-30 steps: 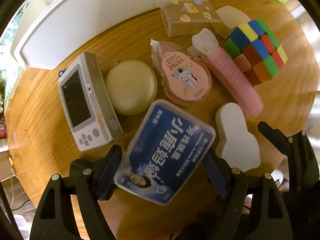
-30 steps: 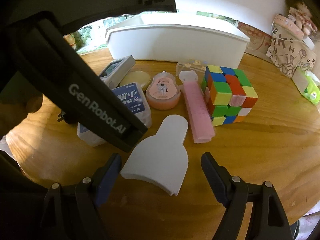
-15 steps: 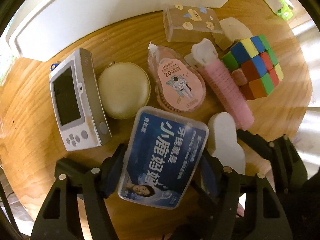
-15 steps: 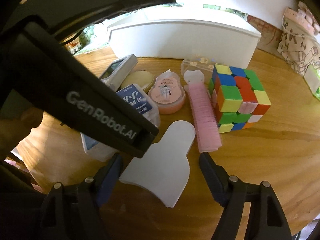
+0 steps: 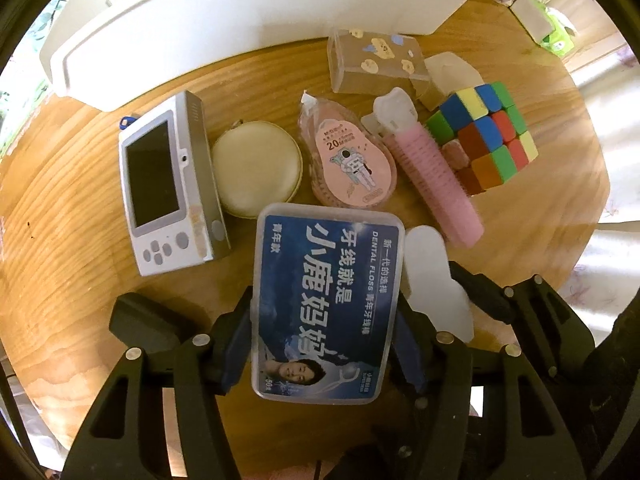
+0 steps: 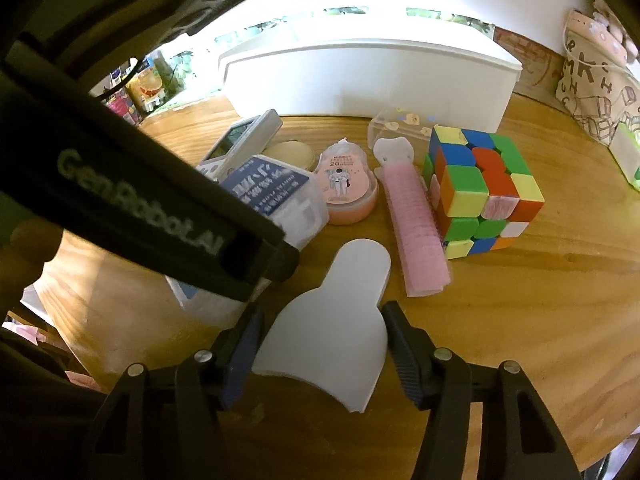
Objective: Organize rigid objects
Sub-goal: 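Grasp the blue floss box with the left gripper while the right grasps the white scraper, then lift and carry the floss box and white scraper with both grippers over the white bin, then open both grippers to drop the floss box and scraper into the bin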
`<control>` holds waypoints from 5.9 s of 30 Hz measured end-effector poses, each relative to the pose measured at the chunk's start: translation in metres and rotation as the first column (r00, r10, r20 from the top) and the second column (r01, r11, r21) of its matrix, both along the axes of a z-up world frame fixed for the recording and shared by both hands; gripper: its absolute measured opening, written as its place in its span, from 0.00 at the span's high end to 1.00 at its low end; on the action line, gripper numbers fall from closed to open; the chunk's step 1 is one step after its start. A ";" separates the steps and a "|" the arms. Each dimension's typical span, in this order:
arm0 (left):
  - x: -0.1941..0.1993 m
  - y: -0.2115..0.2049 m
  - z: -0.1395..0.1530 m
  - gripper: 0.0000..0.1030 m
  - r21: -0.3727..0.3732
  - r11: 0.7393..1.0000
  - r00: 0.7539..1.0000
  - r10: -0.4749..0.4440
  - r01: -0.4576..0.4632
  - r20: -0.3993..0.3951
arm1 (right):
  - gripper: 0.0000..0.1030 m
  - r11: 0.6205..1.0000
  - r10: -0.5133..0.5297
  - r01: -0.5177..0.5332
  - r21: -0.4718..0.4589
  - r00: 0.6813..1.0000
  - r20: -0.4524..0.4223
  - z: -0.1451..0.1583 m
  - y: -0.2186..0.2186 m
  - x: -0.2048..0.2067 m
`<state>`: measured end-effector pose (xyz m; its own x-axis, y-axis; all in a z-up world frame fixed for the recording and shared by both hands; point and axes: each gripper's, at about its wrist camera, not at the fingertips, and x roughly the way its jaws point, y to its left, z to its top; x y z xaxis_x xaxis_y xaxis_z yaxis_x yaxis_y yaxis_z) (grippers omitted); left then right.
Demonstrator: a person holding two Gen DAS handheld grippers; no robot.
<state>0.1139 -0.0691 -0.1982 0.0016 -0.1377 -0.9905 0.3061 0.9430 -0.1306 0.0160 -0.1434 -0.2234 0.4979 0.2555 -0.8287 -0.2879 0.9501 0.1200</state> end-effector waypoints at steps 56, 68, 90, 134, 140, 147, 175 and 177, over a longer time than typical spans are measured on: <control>-0.072 0.100 0.121 0.37 -0.230 0.969 0.892 0.183 -0.093 0.413 | 0.42 0.988 -0.076 0.050 -0.145 0.980 -0.182 0.002 0.031 -0.012; -0.064 0.095 0.113 0.37 -0.218 0.969 0.900 0.198 -0.119 0.389 | 0.46 0.988 -0.069 0.042 -0.148 0.980 -0.185 0.003 0.023 -0.012; -0.021 0.070 0.133 0.37 -0.248 0.948 0.870 0.287 -0.199 0.401 | 0.46 0.990 -0.017 0.001 -0.140 0.994 -0.110 0.108 -0.024 0.034; 0.114 0.042 0.128 0.37 -0.261 0.862 0.664 0.502 -0.434 0.554 | 0.46 0.970 0.200 -0.230 0.073 0.936 0.288 0.130 -0.068 0.211; 0.131 0.051 0.114 0.36 -0.263 0.836 0.660 0.544 -0.483 0.518 | 0.46 0.962 0.194 -0.237 0.132 0.941 0.278 0.111 -0.065 0.231; 0.144 0.055 0.101 0.36 -0.263 0.808 0.659 0.584 -0.527 0.473 | 0.46 0.950 0.235 -0.278 0.145 0.938 0.256 0.098 -0.053 0.239; 0.093 0.058 0.163 0.23 -0.337 0.820 0.575 0.567 -0.463 0.590 | 0.22 0.971 0.112 -0.181 0.153 0.919 0.379 0.150 -0.071 0.188; 0.083 0.060 0.171 0.23 -0.351 0.822 0.563 0.565 -0.449 0.602 | 0.21 0.975 0.098 -0.169 0.146 0.911 0.401 0.157 -0.072 0.178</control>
